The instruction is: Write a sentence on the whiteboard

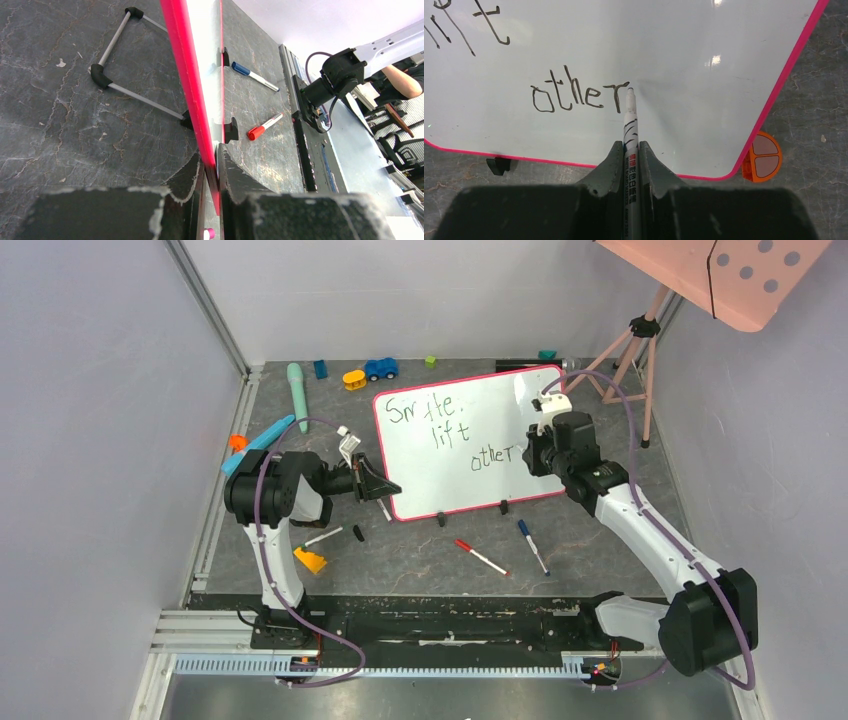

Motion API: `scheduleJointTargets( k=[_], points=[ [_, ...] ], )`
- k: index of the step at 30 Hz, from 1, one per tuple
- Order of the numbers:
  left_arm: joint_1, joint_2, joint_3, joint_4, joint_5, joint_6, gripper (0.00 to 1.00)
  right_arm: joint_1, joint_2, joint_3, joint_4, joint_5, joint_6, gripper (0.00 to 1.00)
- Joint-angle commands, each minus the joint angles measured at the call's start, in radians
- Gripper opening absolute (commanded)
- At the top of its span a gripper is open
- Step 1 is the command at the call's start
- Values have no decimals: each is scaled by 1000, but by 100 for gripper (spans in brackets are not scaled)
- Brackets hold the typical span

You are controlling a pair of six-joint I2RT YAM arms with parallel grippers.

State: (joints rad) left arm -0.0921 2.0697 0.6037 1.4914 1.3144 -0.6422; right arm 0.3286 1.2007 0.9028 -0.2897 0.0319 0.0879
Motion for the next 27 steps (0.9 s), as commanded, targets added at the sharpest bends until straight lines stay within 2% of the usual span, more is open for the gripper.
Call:
scheduleJointTargets(
  k=[1,27],
  points=[
    [-8,17,-6,66,38,89,14,-4,1,24,45,-3,-11,0],
    [-8,19,-4,66,37,89,14,-5,39,45,51,67,-6,0]
  ],
)
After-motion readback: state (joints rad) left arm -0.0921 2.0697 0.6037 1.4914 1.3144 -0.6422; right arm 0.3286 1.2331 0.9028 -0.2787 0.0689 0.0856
